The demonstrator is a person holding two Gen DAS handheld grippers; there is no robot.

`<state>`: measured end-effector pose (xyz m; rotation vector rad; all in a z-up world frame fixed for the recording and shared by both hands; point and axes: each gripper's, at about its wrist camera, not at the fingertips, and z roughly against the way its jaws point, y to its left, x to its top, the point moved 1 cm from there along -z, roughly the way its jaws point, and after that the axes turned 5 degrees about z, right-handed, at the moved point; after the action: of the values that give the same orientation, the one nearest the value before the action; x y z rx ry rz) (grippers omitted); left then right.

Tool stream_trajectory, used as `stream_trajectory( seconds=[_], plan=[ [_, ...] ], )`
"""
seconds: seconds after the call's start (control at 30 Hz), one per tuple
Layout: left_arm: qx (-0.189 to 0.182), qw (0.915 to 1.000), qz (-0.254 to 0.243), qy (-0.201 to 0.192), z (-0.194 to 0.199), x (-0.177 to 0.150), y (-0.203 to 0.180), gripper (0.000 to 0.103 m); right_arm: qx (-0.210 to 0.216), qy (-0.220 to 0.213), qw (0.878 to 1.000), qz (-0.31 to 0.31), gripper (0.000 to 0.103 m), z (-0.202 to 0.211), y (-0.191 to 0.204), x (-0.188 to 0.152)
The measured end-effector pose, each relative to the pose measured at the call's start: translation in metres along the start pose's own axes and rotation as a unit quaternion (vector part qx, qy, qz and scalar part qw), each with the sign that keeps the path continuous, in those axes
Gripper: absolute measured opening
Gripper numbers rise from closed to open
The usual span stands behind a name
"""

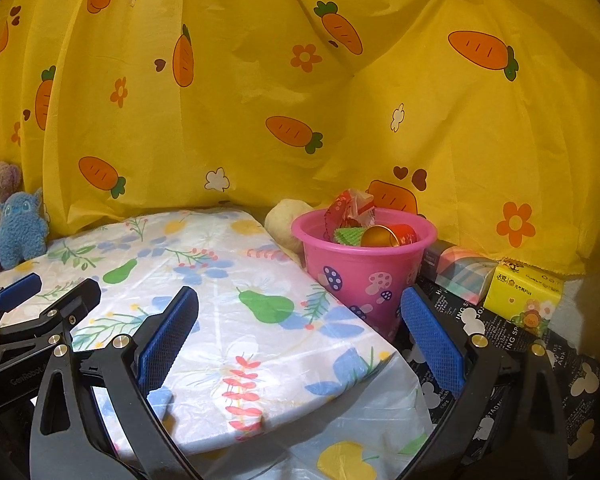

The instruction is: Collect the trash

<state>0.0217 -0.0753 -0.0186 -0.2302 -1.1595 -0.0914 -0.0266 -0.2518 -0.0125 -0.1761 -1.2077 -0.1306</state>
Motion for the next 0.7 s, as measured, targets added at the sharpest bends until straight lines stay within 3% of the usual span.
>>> stream_trajectory(
  seconds=[0.7],
  plan=[
    [0.003,1.0,0.0,-0.008,0.013,0.001,0.001,0.097,0.006,-0.011,1.0,-0.001,0.098,0.009,0.008,0.004]
  ],
)
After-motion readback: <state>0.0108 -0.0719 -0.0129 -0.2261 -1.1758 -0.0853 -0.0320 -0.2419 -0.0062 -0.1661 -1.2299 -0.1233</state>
